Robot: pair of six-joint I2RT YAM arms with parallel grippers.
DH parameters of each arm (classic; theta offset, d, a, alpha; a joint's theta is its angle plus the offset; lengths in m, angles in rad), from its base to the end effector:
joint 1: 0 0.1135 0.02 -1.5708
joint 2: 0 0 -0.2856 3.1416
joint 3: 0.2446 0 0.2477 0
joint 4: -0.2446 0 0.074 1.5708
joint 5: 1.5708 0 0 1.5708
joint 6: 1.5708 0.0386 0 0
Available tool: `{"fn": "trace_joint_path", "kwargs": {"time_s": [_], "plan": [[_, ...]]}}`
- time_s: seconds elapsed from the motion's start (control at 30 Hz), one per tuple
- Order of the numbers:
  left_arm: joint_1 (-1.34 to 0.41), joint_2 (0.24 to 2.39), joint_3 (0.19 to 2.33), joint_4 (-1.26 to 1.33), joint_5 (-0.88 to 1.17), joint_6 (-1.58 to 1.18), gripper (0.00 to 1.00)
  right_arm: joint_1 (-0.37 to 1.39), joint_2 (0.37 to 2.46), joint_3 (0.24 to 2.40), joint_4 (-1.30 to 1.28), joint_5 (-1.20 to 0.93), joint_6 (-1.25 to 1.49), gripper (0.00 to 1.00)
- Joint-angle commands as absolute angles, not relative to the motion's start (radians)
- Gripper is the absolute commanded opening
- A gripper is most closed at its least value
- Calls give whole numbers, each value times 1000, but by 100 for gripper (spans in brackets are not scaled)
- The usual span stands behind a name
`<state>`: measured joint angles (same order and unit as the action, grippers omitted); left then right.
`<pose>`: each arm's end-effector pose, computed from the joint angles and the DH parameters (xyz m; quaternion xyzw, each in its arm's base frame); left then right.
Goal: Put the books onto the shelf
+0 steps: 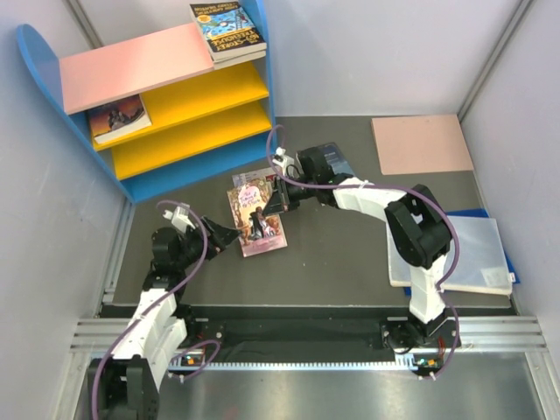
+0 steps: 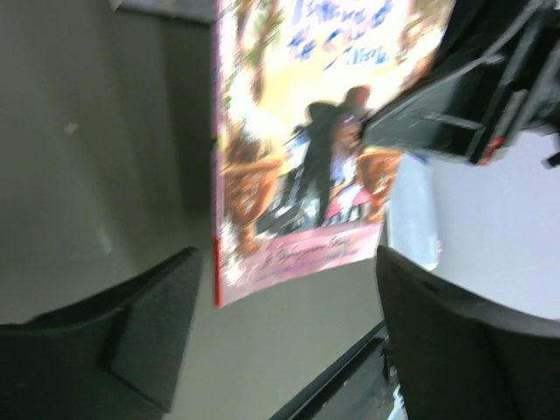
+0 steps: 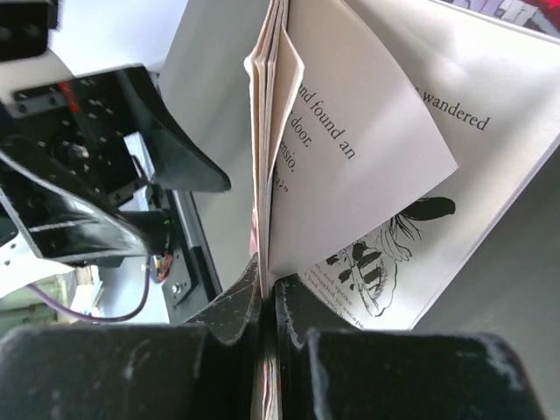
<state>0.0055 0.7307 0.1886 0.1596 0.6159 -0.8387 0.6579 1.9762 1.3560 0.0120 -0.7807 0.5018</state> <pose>0.1421 -0.0215 0.1921 -0.1687 0.7899 -0.4455 0.3862 0.3365 0.2944 0.2271 -0.2395 0.8035 0.5167 0.1733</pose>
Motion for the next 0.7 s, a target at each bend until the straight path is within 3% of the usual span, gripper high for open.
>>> {"fn": "trace_joint_path", "kwargs": {"time_s": [0.0,0.07,0.47,0.67], "plan": [[3,764,172,407,658,-844,73,657,1924,1387,87,-830,526,0],[-32,805,176,405,654,-841,65,657,1922,1387,100,-836,538,0],[-112,897,222,350,522,-784,63,641,1905,1436,97,-842,549,0],[-173,975,232,403,502,-782,56,638,1902,1448,101,-847,555,0]]}}
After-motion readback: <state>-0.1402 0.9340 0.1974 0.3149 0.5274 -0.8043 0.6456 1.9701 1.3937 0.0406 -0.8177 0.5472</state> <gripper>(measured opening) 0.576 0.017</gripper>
